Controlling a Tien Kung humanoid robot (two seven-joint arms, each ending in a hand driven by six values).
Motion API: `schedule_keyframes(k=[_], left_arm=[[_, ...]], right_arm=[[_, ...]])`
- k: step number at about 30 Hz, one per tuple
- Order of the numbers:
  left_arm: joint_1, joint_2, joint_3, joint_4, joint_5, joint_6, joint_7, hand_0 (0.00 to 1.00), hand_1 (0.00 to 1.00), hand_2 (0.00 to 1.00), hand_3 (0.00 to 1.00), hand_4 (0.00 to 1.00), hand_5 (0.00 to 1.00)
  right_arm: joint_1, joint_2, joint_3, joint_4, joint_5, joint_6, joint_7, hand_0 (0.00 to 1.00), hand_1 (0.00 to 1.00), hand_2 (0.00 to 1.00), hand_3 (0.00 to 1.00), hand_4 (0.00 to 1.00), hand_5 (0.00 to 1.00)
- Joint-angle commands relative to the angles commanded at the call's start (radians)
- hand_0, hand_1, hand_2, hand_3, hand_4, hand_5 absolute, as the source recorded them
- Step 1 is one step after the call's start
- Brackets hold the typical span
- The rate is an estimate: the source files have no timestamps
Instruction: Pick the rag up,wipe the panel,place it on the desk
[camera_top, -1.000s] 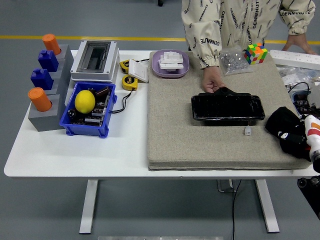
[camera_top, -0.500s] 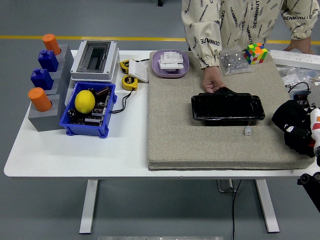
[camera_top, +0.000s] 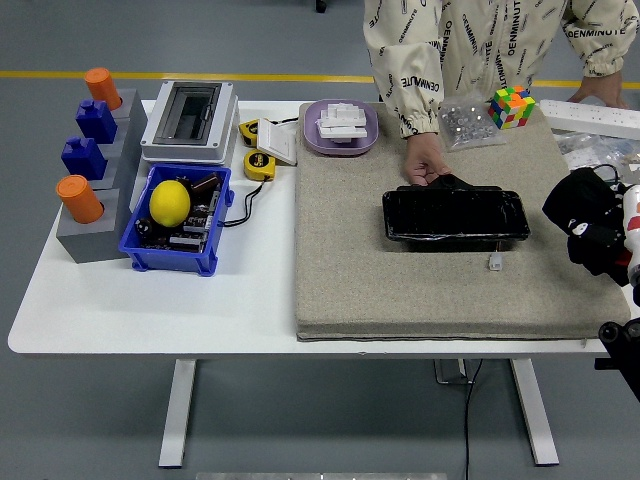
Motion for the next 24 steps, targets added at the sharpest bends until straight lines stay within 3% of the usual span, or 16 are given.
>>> schedule_keyframes(k=[14,24], left_arm=[[-0.004,0.003,-0.001,0.0,0.0,0.001,0.0,0.61,0.64,0.655,0.561,0.627,0.438],[-0.011,-0.004,0.012,0.001,-0.01,-0.001,0.001,0.611,0.64,0.655,0.561,0.626,0.437]], right_arm=[[0.075,0.026,-0.099,-0.027,0.016,0.012,-0.001,0.313,0.439,0.491,0.514,0.882,0.234],[0.111,0.022,-0.178,-0.053,0.042,0.016,0.004,0.314,0.439,0.49,0.514,0.882,0.234]])
